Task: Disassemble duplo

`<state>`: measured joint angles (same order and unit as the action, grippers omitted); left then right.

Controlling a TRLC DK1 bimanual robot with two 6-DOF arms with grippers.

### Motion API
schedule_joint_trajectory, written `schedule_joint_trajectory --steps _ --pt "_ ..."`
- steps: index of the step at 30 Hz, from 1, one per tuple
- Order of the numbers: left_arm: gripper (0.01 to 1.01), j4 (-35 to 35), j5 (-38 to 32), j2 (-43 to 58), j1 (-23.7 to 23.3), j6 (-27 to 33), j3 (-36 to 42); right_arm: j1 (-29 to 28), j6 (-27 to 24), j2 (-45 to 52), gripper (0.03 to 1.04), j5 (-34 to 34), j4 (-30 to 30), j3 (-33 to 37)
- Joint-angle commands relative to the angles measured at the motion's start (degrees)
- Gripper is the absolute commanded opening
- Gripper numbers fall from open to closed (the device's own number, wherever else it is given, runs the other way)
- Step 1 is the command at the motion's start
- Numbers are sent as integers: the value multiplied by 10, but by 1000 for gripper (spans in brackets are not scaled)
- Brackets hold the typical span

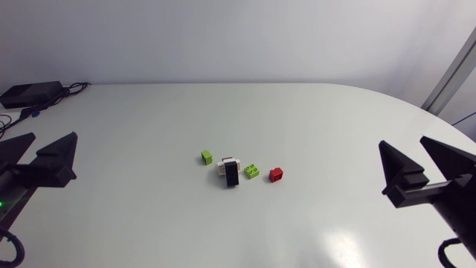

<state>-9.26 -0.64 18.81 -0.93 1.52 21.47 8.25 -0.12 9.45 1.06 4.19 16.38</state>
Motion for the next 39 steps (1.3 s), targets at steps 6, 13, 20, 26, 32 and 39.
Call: schedule_joint_trajectory --steps 6,13,20,26,32,39 --pt "954 -14 -1 214 20 -21 110 20 31 167 1002 -2 -2 88" --pt "907 -37 14 411 74 23 201 24 68 377 1002 -11 -8 169" --pt "898 -7 92 554 105 35 248 69 85 533 1002 -23 -12 219" --pt "869 45 95 639 169 153 275 130 95 603 1002 -14 -4 255" --pt "903 21 93 717 212 198 319 185 87 662 1002 7 15 292" --pt "902 -34 181 799 157 267 374 225 29 769 1002 -11 65 369"
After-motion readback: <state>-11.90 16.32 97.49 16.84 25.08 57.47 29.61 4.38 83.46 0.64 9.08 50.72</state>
